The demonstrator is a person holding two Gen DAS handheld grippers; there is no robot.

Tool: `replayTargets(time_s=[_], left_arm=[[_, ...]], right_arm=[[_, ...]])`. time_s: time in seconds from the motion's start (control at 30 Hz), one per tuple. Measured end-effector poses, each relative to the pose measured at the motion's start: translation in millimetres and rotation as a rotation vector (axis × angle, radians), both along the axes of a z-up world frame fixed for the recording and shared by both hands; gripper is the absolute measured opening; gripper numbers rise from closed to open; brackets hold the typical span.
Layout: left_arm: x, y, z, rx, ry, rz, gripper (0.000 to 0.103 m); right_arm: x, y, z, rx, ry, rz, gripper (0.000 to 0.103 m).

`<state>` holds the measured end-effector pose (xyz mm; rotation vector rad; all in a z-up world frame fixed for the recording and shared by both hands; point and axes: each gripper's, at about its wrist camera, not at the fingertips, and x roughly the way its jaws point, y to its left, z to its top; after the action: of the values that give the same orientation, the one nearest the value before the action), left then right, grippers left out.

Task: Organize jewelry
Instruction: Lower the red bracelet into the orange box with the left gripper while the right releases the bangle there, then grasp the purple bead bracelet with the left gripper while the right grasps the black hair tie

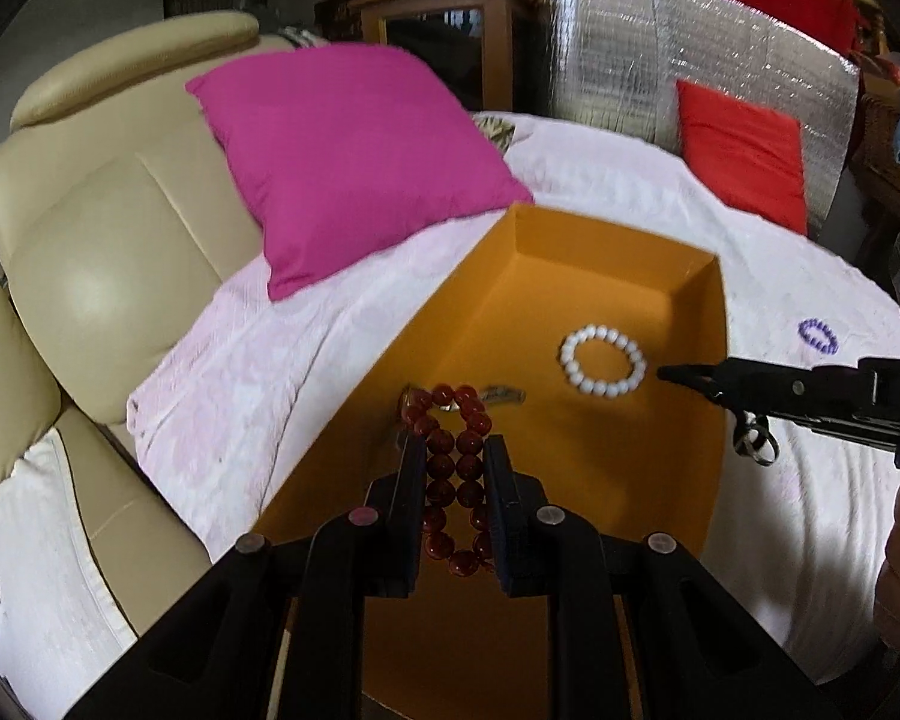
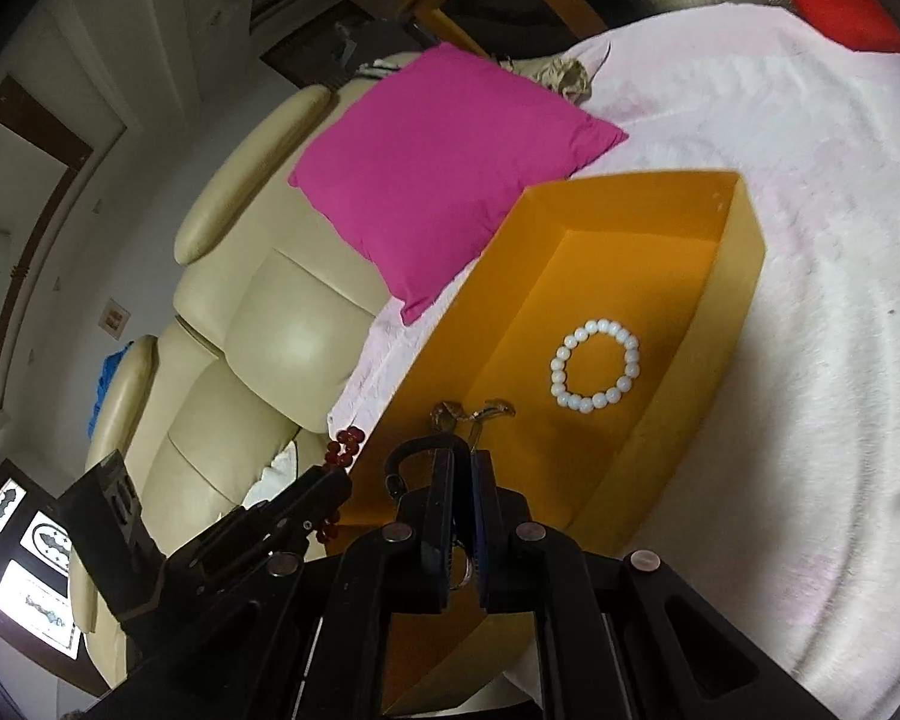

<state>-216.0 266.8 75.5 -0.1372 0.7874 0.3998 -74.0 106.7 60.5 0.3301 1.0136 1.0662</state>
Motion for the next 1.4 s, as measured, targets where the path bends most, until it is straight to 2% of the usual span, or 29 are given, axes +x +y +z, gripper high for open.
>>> replayTargets(time_s=[0.03, 0.07, 0.1, 0.17, 0.2, 0.27, 0.43, 0.6, 0.83, 0.93, 1.03, 1.17, 1.4], left_arm=[[0.5, 1.9, -3.4, -0.011, 0.011, 0.007, 0.02], [0.8, 4.2, -6.1, -0.016, 0.02, 0.013, 0.029], [0.5, 4.9, -6.9, -0.019, 0.023, 0.018, 0.042], [-2.6, 6.5, -5.0, -0.018, 0.011, 0.03, 0.056], [-4.0, 6.3, -2.6, -0.016, 0.002, 0.032, 0.056], [-3.6, 5.0, 2.3, -0.008, -0.003, 0.031, 0.056], [5.0, -12.2, 15.2, 0.026, -0.02, 0.002, 0.057], [22.4, -47.5, 28.4, 0.042, -0.047, -0.066, 0.057], [65.6, -133.4, 47.1, 0.078, -0.069, -0.24, 0.058], [87.8, -172.5, 51.0, 0.06, -0.085, -0.31, 0.063], [117.3, -209.3, 45.0, 0.032, -0.09, -0.367, 0.063], [156.6, -247.3, 27.0, 0.023, -0.057, -0.413, 0.063], [199.8, -289.3, 1.0, -0.004, -0.04, -0.45, 0.063]], right_arm=[[1.8, 3.7, -4.0, -0.007, 0.008, -0.01, 0.009], [2.5, 5.5, -6.1, -0.009, 0.019, -0.011, 0.01], [3.9, 7.2, -7.6, -0.006, 0.028, -0.008, 0.01], [5.9, 5.4, -6.2, -0.001, 0.014, -0.027, 0.013], [6.9, 3.7, -5.3, 0.001, 0.012, -0.03, 0.02], [11.3, -5.7, -1.7, 0.021, 0.024, -0.039, 0.025], [22.5, -44.8, 9.3, 0.045, 0.021, -0.12, 0.025], [36.6, -102.8, 12.0, 0.016, 0.01, -0.218, 0.025], [54.7, -216.3, 17.9, 0.011, 0.013, -0.394, 0.025], [59.4, -268.7, 24.0, 0.039, 0.01, -0.476, 0.025], [64.6, -319.4, 28.0, 0.065, 0.013, -0.571, 0.025], [68.9, -376.9, 26.6, 0.079, 0.03, -0.669, 0.026], [81.8, -441.5, 9.2, 0.056, 0.107, -0.787, 0.026]])
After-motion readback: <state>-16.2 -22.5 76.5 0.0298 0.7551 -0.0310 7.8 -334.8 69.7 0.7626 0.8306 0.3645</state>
